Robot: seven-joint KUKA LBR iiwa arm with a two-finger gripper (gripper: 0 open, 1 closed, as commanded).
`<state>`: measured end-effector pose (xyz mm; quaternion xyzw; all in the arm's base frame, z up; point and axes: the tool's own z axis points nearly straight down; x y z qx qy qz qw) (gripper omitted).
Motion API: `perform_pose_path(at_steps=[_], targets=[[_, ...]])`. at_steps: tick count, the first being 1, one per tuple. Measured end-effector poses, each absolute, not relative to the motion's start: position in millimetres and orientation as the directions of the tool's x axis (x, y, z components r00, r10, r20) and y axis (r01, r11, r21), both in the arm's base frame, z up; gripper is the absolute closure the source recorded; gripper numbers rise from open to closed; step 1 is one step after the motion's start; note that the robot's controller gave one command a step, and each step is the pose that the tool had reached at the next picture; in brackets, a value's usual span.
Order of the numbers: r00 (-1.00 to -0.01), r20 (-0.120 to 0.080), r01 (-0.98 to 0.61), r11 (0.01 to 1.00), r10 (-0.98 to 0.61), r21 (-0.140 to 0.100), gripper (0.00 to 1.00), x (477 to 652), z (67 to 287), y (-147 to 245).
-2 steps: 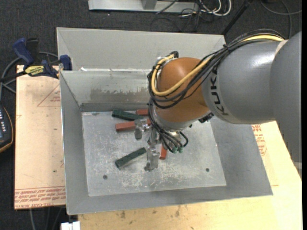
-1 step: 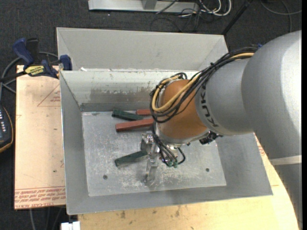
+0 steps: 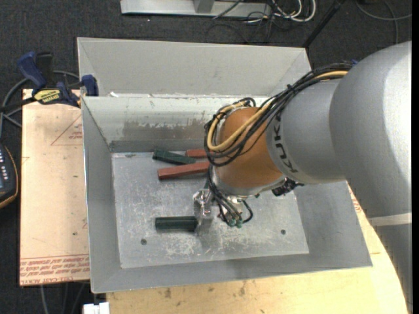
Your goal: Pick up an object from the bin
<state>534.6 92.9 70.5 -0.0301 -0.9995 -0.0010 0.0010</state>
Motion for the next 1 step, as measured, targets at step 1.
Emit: perform_pose_path(at_steps=[1], targets=[[-0.999,-0.008,0.035,0.999,0.035,0.002,1.00,522.7,218.9,90.7]])
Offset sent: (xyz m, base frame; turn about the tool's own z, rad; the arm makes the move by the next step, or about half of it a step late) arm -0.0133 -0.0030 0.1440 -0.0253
